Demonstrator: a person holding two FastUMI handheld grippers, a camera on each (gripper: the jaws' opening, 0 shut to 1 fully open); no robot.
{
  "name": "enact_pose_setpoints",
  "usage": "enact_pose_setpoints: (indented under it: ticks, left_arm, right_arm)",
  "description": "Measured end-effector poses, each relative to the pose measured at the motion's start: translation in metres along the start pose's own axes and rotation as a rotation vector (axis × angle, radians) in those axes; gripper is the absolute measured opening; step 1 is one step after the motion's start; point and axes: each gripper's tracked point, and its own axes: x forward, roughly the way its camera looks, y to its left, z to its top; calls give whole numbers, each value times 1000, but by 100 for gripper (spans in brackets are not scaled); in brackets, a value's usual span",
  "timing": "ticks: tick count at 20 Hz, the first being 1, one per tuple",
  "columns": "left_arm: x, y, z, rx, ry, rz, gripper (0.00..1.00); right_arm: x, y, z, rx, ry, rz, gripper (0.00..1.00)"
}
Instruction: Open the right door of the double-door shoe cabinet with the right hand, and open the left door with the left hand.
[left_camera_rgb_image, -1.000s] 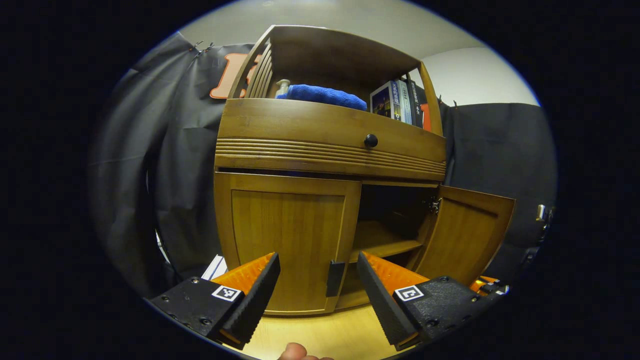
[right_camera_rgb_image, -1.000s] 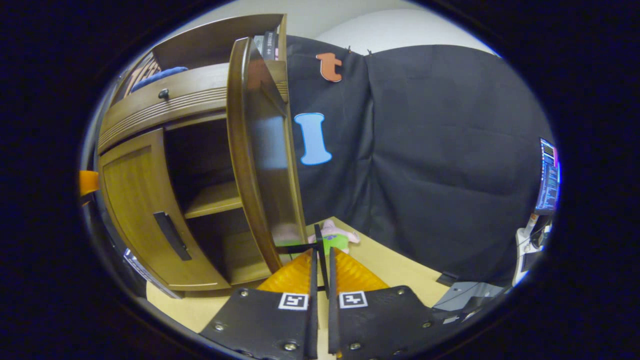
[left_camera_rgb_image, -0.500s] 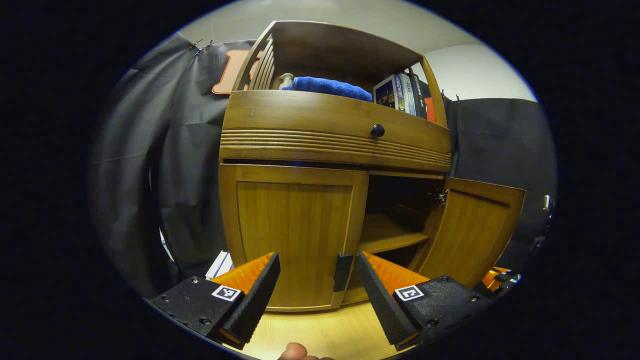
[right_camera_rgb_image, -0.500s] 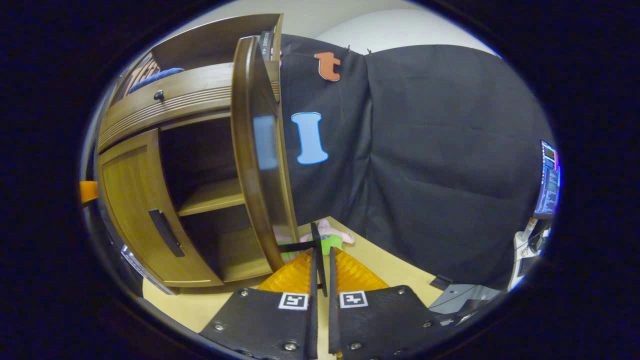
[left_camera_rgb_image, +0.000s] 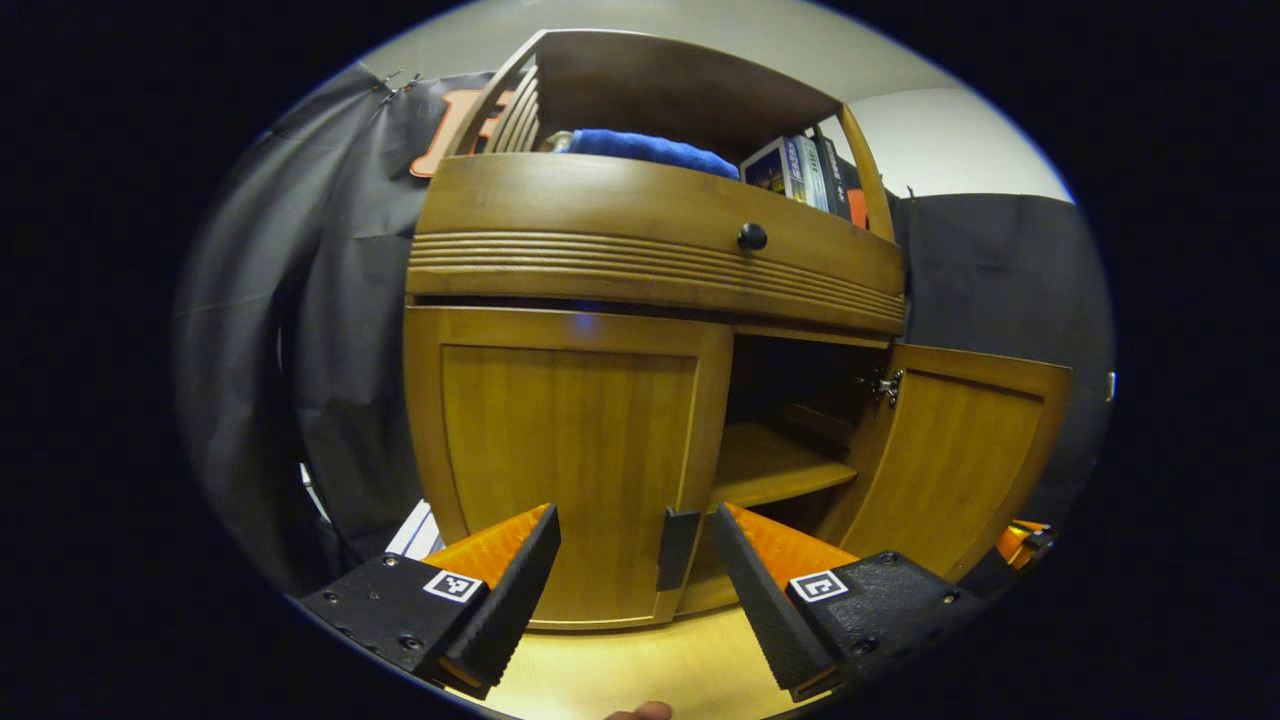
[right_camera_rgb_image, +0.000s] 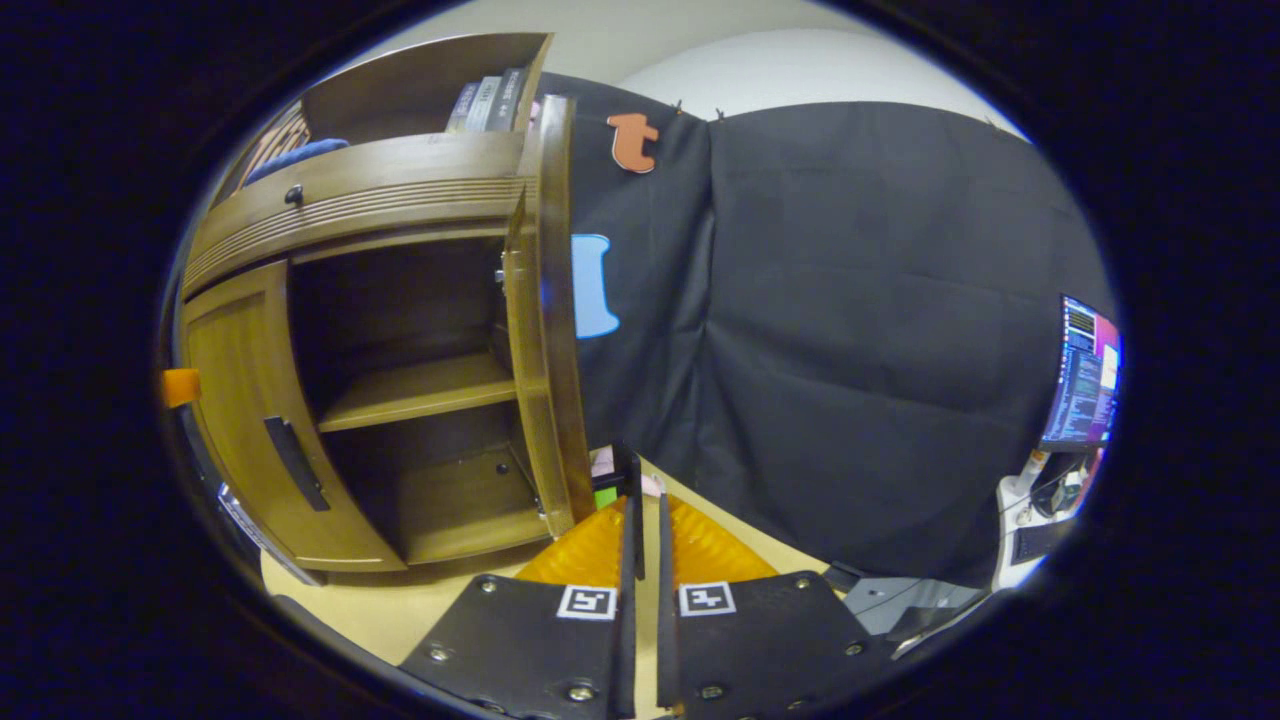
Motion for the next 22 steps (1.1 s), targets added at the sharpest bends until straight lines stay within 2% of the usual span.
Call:
enact_pose_setpoints:
  ticks: [1,2,3,4,5,6,10,11,12,13,16,17,18,21,22]
  left_arm:
    - [6,-1,-7,3,23,-4,93]
    - [12,-3,-16,3,47,-9,96]
    - [18,-5,-23,-1,69,-12,93]
    - [26,-6,-28,-6,82,-18,96]
    - [33,-6,-32,-9,93,-19,93]
    - [39,-7,-38,-7,106,-18,96]
    - [64,-9,-53,0,135,-19,94]
    - [72,-10,-56,-2,143,-19,89]
    - [80,-12,-60,-5,151,-18,89]
    - [87,-14,-65,-10,158,-25,79]
    - [104,-20,-76,-20,185,-37,84]
    - [110,-21,-79,-19,186,-30,79]
    - [115,-20,-81,-15,183,-24,84]
    - [125,-16,-82,1,164,7,74]
    - [126,-14,-81,7,156,17,76]
  right_arm:
    - [-1,-5,1,-7,-5,-16,9]
    - [0,-9,3,-8,-7,-23,9]
    - [-1,-6,4,8,-4,-6,9]
    - [0,-8,3,16,1,-6,10]
    - [1,-10,4,15,3,-13,10]
    - [2,-10,7,16,-1,-16,10]
    - [-6,-14,29,28,-40,-17,10]
    - [-7,-14,32,29,-54,-20,10]
    - [-8,-16,41,33,-71,-22,10]
    - [-12,-20,51,38,-91,-26,10]
    - [-22,-32,75,38,-146,-50,10]
    - [-25,-36,81,34,-163,-61,10]
    - [-29,-38,88,34,-177,-68,10]
    - [-32,-44,98,34,-200,-79,10]
    - [-33,-46,99,30,-201,-81,10]
